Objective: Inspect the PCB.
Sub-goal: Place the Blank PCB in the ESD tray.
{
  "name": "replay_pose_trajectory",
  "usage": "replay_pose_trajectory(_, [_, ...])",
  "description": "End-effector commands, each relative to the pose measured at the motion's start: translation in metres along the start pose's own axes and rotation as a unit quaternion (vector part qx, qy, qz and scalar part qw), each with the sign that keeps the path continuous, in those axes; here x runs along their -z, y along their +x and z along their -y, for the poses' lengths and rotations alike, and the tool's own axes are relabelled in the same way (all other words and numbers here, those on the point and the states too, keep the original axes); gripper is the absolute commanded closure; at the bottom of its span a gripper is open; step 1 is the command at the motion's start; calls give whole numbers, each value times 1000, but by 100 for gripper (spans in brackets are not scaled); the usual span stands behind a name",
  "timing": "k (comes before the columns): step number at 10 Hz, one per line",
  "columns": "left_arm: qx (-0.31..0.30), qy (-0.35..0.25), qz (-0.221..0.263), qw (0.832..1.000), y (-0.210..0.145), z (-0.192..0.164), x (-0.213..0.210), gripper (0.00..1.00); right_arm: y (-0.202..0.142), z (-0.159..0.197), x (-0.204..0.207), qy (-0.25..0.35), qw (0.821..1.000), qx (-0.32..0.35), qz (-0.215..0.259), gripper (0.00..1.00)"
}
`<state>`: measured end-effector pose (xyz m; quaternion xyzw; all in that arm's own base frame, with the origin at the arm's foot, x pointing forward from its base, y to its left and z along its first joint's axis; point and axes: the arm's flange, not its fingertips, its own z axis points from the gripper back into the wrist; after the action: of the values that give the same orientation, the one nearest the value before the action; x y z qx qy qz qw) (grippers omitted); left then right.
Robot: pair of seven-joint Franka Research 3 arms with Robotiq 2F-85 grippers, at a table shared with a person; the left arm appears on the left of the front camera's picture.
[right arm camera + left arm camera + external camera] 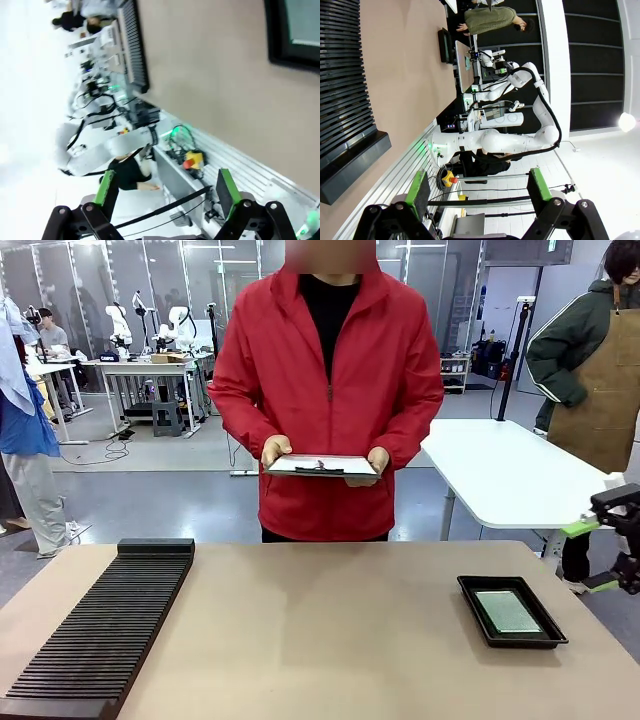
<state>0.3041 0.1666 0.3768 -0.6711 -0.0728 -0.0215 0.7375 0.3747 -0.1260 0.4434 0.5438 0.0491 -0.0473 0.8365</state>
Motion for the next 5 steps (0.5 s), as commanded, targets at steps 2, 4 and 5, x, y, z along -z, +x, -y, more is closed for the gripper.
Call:
replay_pose_trajectory(2, [1,1,0,1000,0,1,0,0,-37,32,-12,72,997,-15,-22,0])
replay_pose_trajectory(4, [1,1,0,1000,0,1,0,0,-55,53,-20,117,993,-10,-34,0])
replay_pose_trajectory(5, [1,1,0,1000,0,1,0,0,-60,59,-19,124,992,-10,-34,0])
